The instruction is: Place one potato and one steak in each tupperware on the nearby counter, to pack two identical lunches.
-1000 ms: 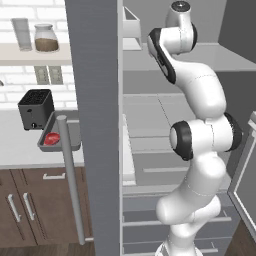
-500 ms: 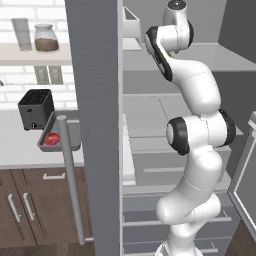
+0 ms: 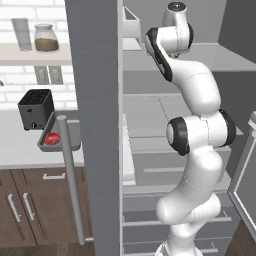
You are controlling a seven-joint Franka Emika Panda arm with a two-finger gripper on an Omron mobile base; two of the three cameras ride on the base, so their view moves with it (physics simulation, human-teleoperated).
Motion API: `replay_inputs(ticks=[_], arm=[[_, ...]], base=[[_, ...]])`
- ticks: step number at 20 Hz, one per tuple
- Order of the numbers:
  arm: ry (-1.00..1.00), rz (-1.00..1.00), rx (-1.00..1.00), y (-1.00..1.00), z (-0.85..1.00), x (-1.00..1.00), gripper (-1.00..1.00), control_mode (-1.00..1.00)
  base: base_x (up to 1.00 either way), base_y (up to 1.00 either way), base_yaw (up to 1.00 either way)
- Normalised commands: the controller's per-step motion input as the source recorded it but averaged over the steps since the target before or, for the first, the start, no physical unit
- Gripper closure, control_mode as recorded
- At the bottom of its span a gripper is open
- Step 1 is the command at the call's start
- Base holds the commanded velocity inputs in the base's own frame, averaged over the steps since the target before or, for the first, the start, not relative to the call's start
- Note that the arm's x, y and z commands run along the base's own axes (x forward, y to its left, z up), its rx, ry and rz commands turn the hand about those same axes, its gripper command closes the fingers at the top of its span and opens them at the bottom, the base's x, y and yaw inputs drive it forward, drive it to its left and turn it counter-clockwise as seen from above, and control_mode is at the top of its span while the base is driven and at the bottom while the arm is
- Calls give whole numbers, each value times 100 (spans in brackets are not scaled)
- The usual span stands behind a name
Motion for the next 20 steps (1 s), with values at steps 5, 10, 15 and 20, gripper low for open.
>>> replay_inputs(ticks=[5, 10, 15, 20], arm=[[0, -5, 3, 0, -32, 0, -100, -100], [-1, -3, 1, 1, -28, 1, 100, -100], [-5, -1, 0, 2, -25, 5, 100, -100], [-14, 0, 0, 0, -14, 0, 100, -100]], base=[[0, 0, 0], [0, 0, 0], [0, 0, 0], [0, 0, 0]])
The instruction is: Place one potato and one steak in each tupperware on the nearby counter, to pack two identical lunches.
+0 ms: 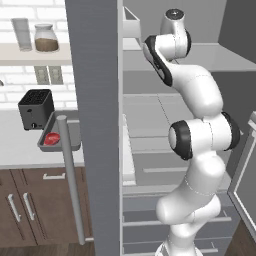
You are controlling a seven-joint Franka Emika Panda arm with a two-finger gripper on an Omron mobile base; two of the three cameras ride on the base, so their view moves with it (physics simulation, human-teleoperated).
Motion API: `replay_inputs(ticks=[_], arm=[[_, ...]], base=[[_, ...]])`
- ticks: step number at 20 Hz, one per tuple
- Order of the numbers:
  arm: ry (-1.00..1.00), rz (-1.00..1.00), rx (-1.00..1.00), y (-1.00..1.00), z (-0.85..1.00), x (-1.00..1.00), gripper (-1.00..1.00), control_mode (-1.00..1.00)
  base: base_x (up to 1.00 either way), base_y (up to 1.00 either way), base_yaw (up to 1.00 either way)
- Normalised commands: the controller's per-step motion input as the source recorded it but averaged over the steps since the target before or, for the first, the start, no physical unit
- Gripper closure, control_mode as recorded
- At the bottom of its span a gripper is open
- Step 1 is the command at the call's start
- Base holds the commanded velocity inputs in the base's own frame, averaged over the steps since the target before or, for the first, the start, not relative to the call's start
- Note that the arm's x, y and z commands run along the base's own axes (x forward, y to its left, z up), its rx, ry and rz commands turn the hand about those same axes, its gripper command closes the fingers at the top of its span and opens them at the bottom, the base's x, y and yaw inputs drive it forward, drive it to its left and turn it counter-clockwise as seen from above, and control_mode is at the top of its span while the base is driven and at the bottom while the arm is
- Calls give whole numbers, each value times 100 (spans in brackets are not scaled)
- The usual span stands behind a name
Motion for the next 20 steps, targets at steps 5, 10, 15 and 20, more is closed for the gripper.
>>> replay_inputs(ticks=[5, 10, 15, 20], arm=[[-18, 3, 0, -12, 7, -51, 100, -100], [-3, 11, 0, -37, 14, -100, 100, -100], [5, 12, 0, -18, 36, -100, 100, -100], [19, 8, 0, 0, 47, -100, 100, -100]], base=[[0, 0, 0], [0, 0, 0], [0, 0, 0], [0, 0, 0]])
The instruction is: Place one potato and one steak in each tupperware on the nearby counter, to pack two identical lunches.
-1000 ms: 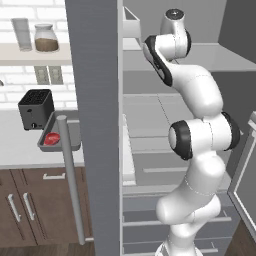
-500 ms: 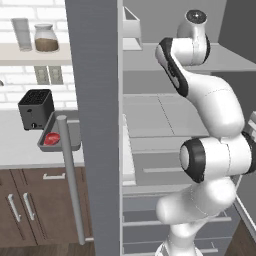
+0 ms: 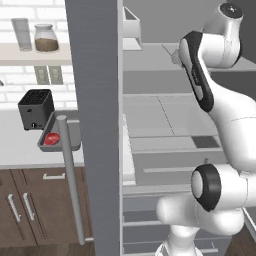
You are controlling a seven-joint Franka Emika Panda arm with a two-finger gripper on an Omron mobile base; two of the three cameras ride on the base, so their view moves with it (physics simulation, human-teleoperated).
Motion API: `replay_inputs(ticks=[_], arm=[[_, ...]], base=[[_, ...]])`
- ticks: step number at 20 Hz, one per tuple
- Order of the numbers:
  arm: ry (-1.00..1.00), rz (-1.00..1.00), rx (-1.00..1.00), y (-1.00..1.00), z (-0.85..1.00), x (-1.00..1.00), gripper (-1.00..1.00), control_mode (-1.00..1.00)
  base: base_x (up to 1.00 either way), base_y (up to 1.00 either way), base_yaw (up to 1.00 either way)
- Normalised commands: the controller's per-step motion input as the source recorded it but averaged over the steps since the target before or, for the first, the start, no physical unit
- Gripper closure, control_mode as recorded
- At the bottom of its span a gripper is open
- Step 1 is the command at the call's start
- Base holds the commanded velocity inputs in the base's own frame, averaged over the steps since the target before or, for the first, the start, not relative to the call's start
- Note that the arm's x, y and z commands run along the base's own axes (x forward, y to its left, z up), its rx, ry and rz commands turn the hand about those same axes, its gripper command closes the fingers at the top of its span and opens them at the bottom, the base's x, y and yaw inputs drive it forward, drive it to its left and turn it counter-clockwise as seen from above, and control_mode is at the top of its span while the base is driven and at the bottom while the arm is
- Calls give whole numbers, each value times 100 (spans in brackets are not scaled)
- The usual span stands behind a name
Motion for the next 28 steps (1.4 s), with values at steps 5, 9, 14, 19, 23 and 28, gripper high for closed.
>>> replay_inputs(ticks=[5, 9, 14, 19, 23, 28], arm=[[15, 7, -6, 0, 5, -100, 100, -100], [2, 6, -3, 0, 0, -100, 100, -100], [-4, 6, 0, 2, 0, -100, 100, -100], [-11, 0, 0, 25, -4, -100, 100, -100], [-11, 0, 0, 40, -22, -100, 100, -100], [-10, 0, 0, 13, -2, -100, 100, -100]], base=[[0, 0, 0], [0, 0, 0], [0, 0, 0], [0, 0, 0], [0, 0, 0], [0, 0, 0]])
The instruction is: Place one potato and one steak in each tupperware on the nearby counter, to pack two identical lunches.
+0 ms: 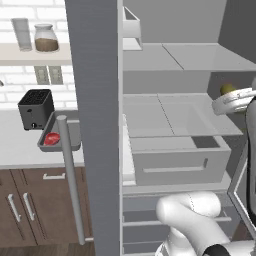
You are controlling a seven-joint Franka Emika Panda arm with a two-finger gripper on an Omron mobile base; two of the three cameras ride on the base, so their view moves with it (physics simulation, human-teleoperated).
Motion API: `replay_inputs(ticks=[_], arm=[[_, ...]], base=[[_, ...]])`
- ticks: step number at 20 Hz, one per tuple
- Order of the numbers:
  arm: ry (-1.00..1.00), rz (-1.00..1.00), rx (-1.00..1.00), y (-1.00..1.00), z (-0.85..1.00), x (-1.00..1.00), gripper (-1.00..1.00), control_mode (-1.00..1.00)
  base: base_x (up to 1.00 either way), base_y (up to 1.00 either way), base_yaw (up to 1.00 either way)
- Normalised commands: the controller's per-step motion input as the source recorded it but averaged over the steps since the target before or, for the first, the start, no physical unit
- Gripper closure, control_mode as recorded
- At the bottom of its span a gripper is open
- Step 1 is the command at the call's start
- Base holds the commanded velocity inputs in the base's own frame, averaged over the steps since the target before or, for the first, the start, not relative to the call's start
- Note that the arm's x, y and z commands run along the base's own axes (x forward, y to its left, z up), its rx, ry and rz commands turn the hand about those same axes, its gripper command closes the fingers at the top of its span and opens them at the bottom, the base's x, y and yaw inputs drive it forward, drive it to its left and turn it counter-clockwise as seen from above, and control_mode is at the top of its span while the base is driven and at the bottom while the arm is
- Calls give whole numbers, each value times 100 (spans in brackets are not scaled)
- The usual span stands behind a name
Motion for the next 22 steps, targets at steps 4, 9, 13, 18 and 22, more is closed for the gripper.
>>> replay_inputs(ticks=[4, 9, 13, 18, 22], arm=[[-2, 1, 0, -3, 0, -50, 100, 100], [0, 0, 0, 0, 0, 0, 100, 100], [0, 0, 0, 0, 0, 0, 100, 100], [0, 0, 0, 0, 0, 0, 100, 100], [0, 0, 0, 0, 0, 0, 100, 100]], base=[[-50, -10, 4], [-100, -16, 9], [-23, 19, 0], [0, 64, 0], [-8, 100, 0]])
